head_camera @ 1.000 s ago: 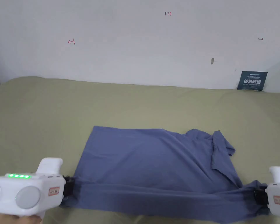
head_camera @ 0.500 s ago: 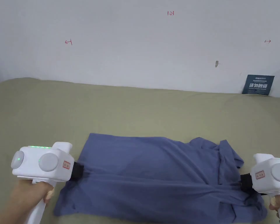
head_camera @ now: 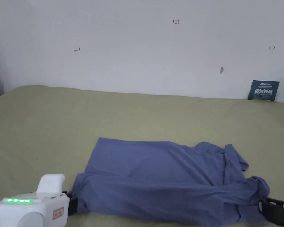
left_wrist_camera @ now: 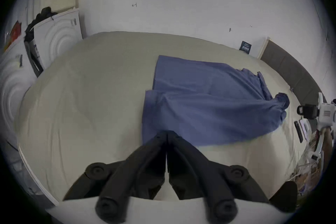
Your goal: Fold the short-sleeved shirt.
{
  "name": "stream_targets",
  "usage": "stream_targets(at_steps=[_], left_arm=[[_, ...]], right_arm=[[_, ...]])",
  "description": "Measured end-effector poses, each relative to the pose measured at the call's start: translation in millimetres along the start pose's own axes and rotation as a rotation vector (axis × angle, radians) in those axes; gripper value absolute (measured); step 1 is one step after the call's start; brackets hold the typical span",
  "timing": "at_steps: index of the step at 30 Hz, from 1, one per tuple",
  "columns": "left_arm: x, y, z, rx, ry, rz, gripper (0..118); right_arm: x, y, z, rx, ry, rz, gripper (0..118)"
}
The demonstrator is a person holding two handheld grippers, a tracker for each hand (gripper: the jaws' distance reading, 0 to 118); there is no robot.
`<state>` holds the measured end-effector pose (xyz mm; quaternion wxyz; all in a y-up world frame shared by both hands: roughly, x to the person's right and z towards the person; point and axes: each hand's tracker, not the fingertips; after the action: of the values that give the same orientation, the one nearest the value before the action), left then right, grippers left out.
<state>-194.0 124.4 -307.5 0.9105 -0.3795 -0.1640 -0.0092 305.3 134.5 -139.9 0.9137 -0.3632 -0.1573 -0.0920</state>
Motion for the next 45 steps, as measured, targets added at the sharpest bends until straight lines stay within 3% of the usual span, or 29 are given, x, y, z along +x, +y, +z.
stream_targets(at_steps=[1,3,10,12,13,14,16,17,18,21,25,26,27,28,29,31,35,38,39,41,42,45], left_arm=[[0.7,-7.5,-0.1,-0.002,0.007,-0.001,0],[-2.7,-15.8,-7.4,-0.055,-0.019,0.007,0],[-19.5,-6.8,-43.4,-0.112,0.034,-0.017,0],[-20.5,3.2,-49.1,-0.090,0.037,0.003,16],[-24.4,9.9,-55.6,-0.090,0.028,0.013,16],[-27.1,15.2,-61.2,-0.090,0.030,0.023,22],[-28.2,21.8,-79.0,-0.115,0.041,0.033,83],[-29.8,23.5,-86.0,-0.136,0.029,0.035,102],[-31.4,24.5,-93.0,-0.144,0.009,0.025,104],[-24.7,21.9,-112.5,-0.203,0.038,-0.001,100],[-15.6,16.5,-102.7,-0.184,0.057,0.007,75],[-15.0,17.7,-99.3,-0.176,0.073,-0.005,60],[-15.2,18.9,-96.0,-0.163,0.073,-0.019,28],[-10.9,20.4,-88.4,-0.150,0.055,-0.028,11],[-10.8,20.7,-85.5,-0.130,-0.007,-0.019,10],[-0.6,23.2,-81.2,-0.123,0.042,-0.026,10],[13.9,24.7,-73.1,-0.085,0.056,-0.033,10],[17.5,29.1,-66.4,-0.072,0.051,-0.017,8],[17.4,30.5,-64.9,-0.075,0.045,-0.021,7],[16.6,32.3,-62.2,-0.081,0.041,-0.042,7],[16.3,32.6,-59.9,-0.084,0.045,-0.050,6],[5.0,34.0,-53.5,-0.083,0.012,-0.014,6]], right_arm=[[-2.1,-8.0,-4.7,-0.026,0.005,0.002,1],[-6.6,-31.5,-1.4,-0.022,-0.047,-0.007,0],[-4.4,-47.4,-1.4,-0.064,-0.019,-0.022,0],[0.5,-46.2,0.4,-0.049,-0.021,-0.029,0],[-0.2,-40.8,-1.9,-0.045,-0.021,-0.036,0],[1.0,-40.0,-2.6,-0.043,-0.022,-0.041,0],[3.5,-37.6,-6.4,-0.042,-0.017,-0.047,0],[4.1,-35.6,-9.1,-0.041,-0.016,-0.047,0],[5.5,-34.7,-12.8,-0.038,-0.017,-0.045,0],[11.3,-26.7,-26.7,-0.036,-0.028,-0.032,0],[24.6,-13.6,-52.6,-0.028,-0.076,-0.024,4],[28.9,-11.0,-60.3,-0.026,-0.077,-0.020,19],[32.7,-6.7,-68.4,-0.035,-0.084,-0.019,61],[35.6,-2.8,-77.2,-0.065,-0.082,-0.023,93],[37.5,-1.2,-83.1,-0.115,-0.046,-0.033,105],[37.6,4.1,-96.1,-0.104,0.003,-0.052,96],[31.7,16.2,-126.4,-0.149,-0.032,-0.051,93],[27.0,20.0,-135.3,-0.239,0.015,-0.036,35],[22.6,21.6,-130.8,-0.220,-0.045,-0.028,6],[20.7,23.3,-115.2,-0.167,0.035,-0.057,6],[20.0,23.9,-109.3,-0.179,-0.003,-0.047,6],[24.5,23.9,-88.1,-0.172,0.010,-0.057,6]])
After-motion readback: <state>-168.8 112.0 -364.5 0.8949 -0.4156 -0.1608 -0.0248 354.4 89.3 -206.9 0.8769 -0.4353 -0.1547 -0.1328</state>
